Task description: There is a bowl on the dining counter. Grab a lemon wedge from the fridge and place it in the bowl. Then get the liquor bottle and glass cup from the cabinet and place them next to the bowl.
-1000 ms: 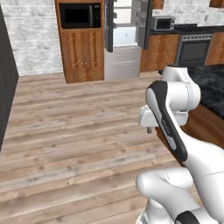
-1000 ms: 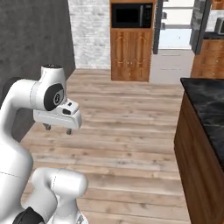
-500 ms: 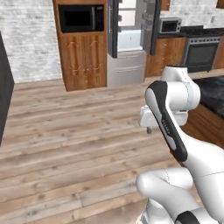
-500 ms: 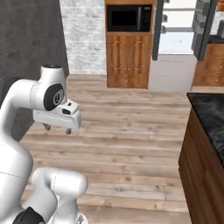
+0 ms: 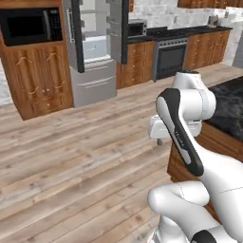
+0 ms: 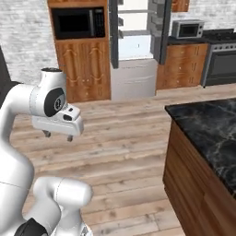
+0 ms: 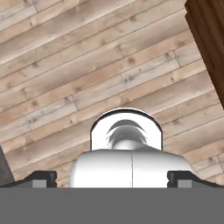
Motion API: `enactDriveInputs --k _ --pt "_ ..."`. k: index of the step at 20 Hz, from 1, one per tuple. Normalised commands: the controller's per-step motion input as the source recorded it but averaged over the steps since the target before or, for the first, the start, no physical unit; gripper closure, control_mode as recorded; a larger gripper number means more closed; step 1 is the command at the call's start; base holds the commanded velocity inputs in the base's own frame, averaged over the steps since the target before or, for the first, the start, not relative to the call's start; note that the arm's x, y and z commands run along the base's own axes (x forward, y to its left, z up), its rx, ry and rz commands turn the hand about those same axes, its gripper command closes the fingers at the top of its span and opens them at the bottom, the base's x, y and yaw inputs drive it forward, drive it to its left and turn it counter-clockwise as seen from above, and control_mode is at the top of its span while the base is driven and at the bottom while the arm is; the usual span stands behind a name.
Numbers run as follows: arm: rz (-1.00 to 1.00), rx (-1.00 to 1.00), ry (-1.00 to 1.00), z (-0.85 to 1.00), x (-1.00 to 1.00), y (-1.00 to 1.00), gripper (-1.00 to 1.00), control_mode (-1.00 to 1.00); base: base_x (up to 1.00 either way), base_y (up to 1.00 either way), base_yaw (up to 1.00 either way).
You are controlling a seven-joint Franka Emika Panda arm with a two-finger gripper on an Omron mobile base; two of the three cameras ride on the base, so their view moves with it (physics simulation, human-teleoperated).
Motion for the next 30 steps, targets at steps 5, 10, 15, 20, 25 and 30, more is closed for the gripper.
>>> enactDriveInputs --k 5,10,15,20,25,30 --pt "0.00 0.00 0.00 0.00 0.00 0.00 -1.00 1.00 0.87 0.51 -0.62" --pt "0.00 0.00 0.00 0.00 0.00 0.00 -1.00 1.00 0.91 0.56 -0.60" --pt "0.00 0.00 0.00 0.00 0.00 0.00 -1.00 1.00 1.00 0.81 -0.53" --pt "0.00 0.00 0.00 0.00 0.00 0.00 -1.00 1.00 0.99 0.87 -0.49" --pt "0.00 0.00 0.00 0.00 0.00 0.00 -1.00 1.00 0.97 0.93 -0.49" --pt "0.00 0.00 0.00 0.00 0.00 0.00 -1.00 1.00 1.00 0.88 -0.47"
